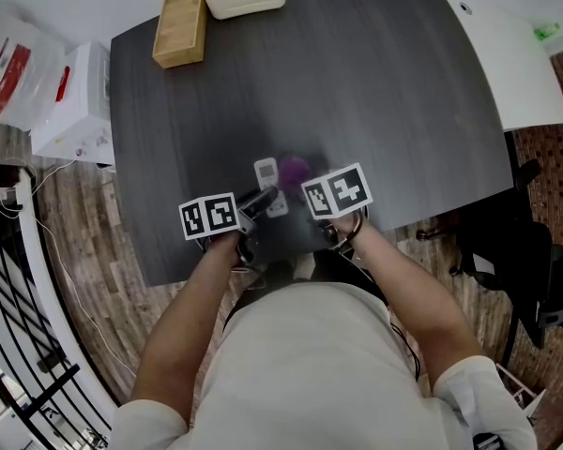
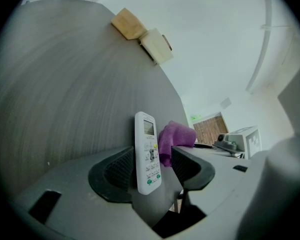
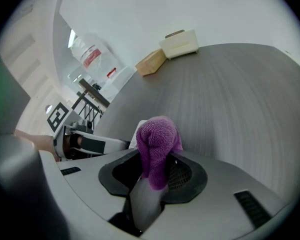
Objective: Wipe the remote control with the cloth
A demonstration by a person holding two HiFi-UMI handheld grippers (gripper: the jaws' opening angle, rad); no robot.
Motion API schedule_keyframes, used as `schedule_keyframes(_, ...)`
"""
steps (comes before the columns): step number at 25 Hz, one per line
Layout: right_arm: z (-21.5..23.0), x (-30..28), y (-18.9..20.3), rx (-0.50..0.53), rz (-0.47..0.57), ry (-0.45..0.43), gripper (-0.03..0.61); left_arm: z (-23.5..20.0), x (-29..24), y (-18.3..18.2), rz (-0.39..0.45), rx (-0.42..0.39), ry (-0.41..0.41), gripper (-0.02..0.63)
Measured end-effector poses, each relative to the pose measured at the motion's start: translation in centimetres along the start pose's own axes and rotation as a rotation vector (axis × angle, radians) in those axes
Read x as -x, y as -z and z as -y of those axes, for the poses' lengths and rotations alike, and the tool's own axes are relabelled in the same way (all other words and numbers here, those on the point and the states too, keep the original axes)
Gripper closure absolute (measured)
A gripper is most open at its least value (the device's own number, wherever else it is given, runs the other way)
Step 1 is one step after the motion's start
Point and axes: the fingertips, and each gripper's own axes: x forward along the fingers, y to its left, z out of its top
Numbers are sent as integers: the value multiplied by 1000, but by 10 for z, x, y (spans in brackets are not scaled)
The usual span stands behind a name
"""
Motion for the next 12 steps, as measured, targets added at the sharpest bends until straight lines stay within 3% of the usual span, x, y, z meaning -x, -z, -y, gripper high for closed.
schedule_keyframes(4,10,23,-11,-34,76,5,457,1,17,-4,20,-24,16,385)
schedule_keyframes(8,22,52,-20,-72,155,20,457,11,44,-13,64,-122,39,385)
schedule_keyframes(12,22,78,-27,-121,243,29,457,28,79,-28,158,-138,143,394)
